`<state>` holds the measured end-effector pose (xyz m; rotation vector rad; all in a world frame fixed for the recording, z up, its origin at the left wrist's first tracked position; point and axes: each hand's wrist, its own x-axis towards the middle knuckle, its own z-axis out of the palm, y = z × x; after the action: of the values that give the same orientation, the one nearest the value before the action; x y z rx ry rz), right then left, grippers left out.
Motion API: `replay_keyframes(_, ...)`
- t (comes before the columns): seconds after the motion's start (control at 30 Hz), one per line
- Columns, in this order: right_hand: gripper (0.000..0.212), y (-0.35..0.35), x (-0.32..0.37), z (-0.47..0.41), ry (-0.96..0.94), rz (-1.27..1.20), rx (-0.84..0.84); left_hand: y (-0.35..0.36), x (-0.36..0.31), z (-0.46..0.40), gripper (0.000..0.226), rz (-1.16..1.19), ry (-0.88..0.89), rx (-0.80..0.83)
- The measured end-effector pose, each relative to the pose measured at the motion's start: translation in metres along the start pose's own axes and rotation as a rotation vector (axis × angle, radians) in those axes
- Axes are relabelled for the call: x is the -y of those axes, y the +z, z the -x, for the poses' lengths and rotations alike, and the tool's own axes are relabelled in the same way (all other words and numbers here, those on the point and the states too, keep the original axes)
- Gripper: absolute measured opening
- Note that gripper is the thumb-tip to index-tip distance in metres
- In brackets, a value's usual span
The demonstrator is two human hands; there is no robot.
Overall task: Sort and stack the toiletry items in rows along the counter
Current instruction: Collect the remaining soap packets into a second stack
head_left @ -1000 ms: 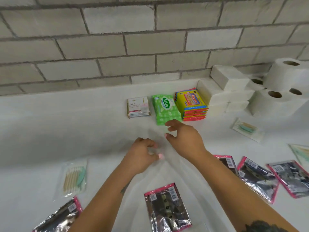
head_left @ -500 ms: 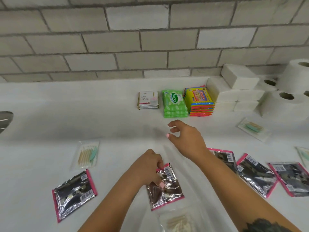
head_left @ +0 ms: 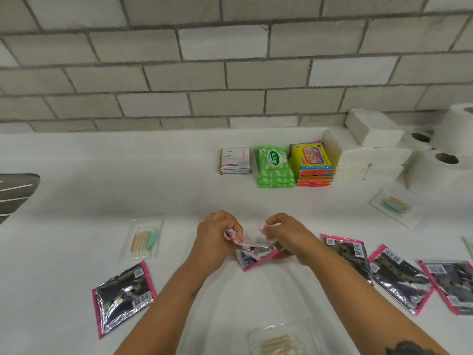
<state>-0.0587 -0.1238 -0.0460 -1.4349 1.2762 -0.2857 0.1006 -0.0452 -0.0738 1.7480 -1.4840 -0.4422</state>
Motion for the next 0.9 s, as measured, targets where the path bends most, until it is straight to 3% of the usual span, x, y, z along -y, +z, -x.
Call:
replay_keyframes(0.13,0.048,0.013,-0.008,-0.003,-0.005,-0.251,0.006,0.002,0.011,0.007,0.033,-0.031,0.035,-0.03)
replay_keyframes(0.2,0.04,0.014,-0.004,-0.006,-0.003,-0.334,0.0,-0.004,0.01,0.003,0.032,0.043,0.038,-0.092)
replay_keyframes(0.3,0.013,0.015,0.007,-0.008,0.019,-0.143,-0.013,-0.01,0.006,-0.004,0.035,0.067,0.058,-0.16)
replay_keyframes(0.33,0.015,0.016,0.008,-0.009,0.041,-0.111,0.032,-0.009,0.007,-0.005,0.034,0.045,0.1,-0.167)
replay_keyframes(0.4,0.017,0.02,0.009,-0.01,0.099,-0.231,0.182,-0.006,0.01,-0.005,0.022,0.061,0.076,-0.171)
replay_keyframes(0.47,0.013,0.026,0.005,-0.014,0.074,-0.359,0.188,-0.009,0.008,-0.006,0.017,0.041,-0.064,-0.14)
replay_keyframes(0.53,0.034,0.03,-0.005,-0.024,-0.004,-0.248,0.03,-0.008,0.015,-0.006,0.03,-0.041,-0.117,-0.066)
replay_keyframes(0.6,0.043,0.032,-0.01,-0.029,-0.121,0.015,-0.119,-0.007,0.028,-0.002,0.037,-0.167,-0.052,-0.011)
replay_keyframes(0.77,0.046,0.039,-0.017,-0.037,-0.319,0.377,-0.27,-0.003,0.034,0.008,0.035,-0.213,0.008,-0.045)
replay_keyframes(0.83,0.042,0.04,-0.019,-0.04,-0.368,0.43,-0.323,0.007,0.022,0.016,0.042,-0.226,0.016,0.069)
replay_keyframes(0.9,0.032,0.039,-0.022,-0.044,-0.454,0.504,-0.359,0.021,0.012,0.023,0.07,-0.38,-0.001,0.246)
